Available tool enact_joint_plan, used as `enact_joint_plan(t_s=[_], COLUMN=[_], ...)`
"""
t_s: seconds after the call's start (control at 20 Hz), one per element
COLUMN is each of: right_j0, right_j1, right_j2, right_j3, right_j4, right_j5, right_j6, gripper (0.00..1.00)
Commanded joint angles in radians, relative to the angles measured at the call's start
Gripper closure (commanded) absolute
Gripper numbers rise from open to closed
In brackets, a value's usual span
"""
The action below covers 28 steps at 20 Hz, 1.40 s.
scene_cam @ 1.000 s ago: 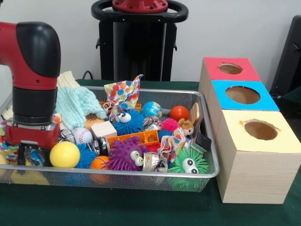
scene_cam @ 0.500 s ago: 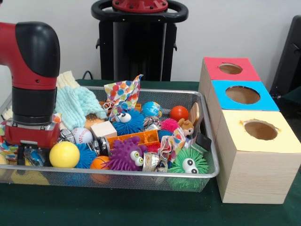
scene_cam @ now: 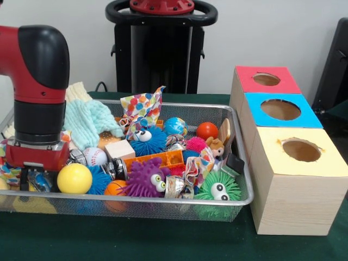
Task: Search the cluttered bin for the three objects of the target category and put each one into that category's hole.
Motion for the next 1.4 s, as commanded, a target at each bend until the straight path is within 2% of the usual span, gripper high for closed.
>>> enact_joint_plan(t_s=[0.05,0.6,0.9,0.95,1.25,1.4], right_j0=[-0.047,-0.077,-0.042,-0.036,-0.04,-0.032], right_j1=[0.261,0.244,0.242,0.241,0.241,0.238], right_j2=[-0.088,-0.057,-0.095,-0.102,-0.096,-0.111], right_j3=[0.006,0.034,0.024,0.021,0.02,0.03], right_j4=[-0.115,-0.162,-0.15,-0.142,-0.132,-0.122], right_j5=[-0.005,0.0,0.007,0.035,0.073,0.005], right_j6=[0.038,0.003,0.041,0.039,0.026,0.079], gripper=[0.0,0.0,0.0,1.0,1.0,1.0])
